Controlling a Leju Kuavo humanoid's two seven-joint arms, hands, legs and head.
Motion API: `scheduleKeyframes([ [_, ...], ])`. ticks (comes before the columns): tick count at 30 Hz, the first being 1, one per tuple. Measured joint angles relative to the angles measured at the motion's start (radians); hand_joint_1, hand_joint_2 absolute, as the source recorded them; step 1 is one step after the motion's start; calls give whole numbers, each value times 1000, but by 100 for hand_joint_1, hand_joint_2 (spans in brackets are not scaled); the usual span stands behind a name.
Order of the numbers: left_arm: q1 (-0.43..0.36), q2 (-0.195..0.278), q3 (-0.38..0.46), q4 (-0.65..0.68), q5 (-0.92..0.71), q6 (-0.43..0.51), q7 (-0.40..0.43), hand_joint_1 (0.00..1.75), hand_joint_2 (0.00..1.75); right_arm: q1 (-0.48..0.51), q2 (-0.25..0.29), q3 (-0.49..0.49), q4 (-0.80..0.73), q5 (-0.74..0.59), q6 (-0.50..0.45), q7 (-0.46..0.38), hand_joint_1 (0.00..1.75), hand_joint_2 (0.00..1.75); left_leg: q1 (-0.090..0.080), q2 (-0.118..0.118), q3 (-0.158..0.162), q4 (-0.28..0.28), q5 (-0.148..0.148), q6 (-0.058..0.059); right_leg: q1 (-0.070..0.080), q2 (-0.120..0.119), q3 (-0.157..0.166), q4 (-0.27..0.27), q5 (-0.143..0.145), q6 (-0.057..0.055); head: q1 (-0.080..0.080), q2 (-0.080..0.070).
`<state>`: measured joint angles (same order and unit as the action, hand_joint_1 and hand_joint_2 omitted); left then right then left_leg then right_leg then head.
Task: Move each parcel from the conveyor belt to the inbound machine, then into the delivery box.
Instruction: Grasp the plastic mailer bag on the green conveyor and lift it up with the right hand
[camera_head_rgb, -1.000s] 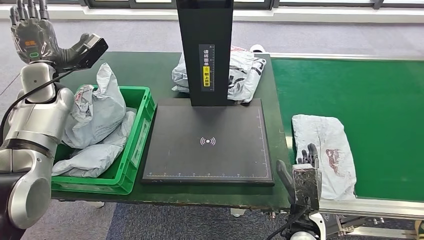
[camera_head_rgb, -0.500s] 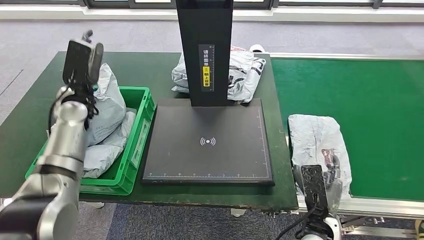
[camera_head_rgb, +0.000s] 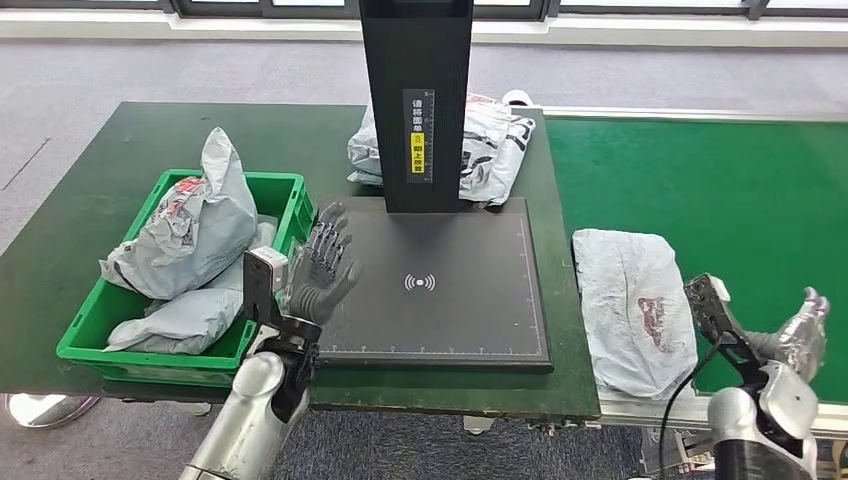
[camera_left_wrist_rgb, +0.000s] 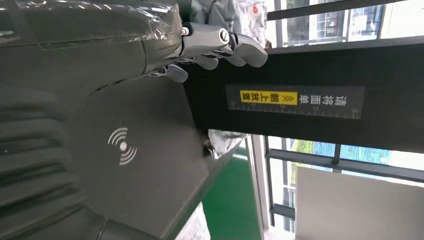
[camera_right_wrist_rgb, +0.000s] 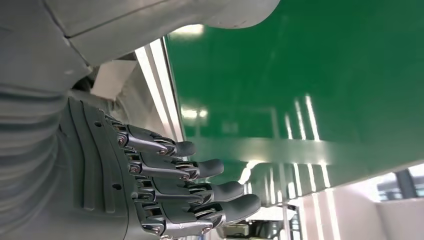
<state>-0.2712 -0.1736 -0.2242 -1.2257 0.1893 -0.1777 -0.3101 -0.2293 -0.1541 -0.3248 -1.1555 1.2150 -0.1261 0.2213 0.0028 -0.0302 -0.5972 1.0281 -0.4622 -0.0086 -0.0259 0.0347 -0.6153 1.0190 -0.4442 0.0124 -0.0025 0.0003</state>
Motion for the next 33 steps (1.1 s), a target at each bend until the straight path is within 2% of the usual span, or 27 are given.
scheduleKeyframes([
  [4, 25, -15, -15, -6, -2, -41, 4, 0, 175, -50, -55, -2, 134, 37, 56, 3, 0, 175, 0, -1, -1, -1, 0, 0, 1, -1, 0, 1, 0, 0, 0, 0],
  [8, 70, -25, -28, -9, -34, -96, -32, 0, 175, -150, -103, 23, 351, 76, 97, -30, 0, 175, 1, -1, -1, -2, 1, -1, 1, 0, 0, 1, 0, 0, 0, 0],
  [13, 111, -26, -33, -11, -40, -136, -70, 0, 175, -274, -110, 96, 588, 121, 223, -85, 0, 175, 1, -2, -1, -1, 1, -1, 1, -1, -1, 1, 0, 0, 0, 0],
  [19, 127, -26, -36, -10, -42, -143, -79, 0, 175, -342, -108, 147, 709, 127, 267, -113, 0, 175, 1, -9, -3, -2, 4, -1, 0, -7, -1, 1, 0, 0, 0, 0],
  [21, 132, -25, -36, -10, -45, -145, -82, 0, 175, -357, -108, 165, 734, 122, 312, -174, 0, 175, 1, -8, -3, -2, 4, -1, 0, -7, -1, 1, 0, 0, 0, 0],
  [25, 155, -17, -36, -13, -54, -147, -99, 0, 175, -388, -103, 224, 769, 109, 440, -393, 0, 175, 1, -7, -4, -2, 4, -1, 0, -6, 0, 1, 0, 0, 0, 0],
  [27, 179, -11, -36, -24, -57, -146, -110, 0, 175, -413, -90, 264, 778, 102, 474, -484, 0, 175, 1, -4, -3, -2, 3, -2, 1, -2, -1, 1, 0, 0, 0, 0],
  [29, 202, -6, -36, -42, -61, -143, -115, 0, 175, -434, -71, 296, 784, 92, 482, -523, 0, 175, 1, -2, -2, -2, 2, -3, 1, 1, -1, 1, 0, 0, 0, 0],
  [33, 215, -3, -36, -55, -65, -142, -116, 0, 175, -444, -57, 312, 786, 84, 480, -526, 0, 175, 1, -1, -1, -2, 3, -3, 1, 1, -1, 1, 0, -1, 0, 0],
])
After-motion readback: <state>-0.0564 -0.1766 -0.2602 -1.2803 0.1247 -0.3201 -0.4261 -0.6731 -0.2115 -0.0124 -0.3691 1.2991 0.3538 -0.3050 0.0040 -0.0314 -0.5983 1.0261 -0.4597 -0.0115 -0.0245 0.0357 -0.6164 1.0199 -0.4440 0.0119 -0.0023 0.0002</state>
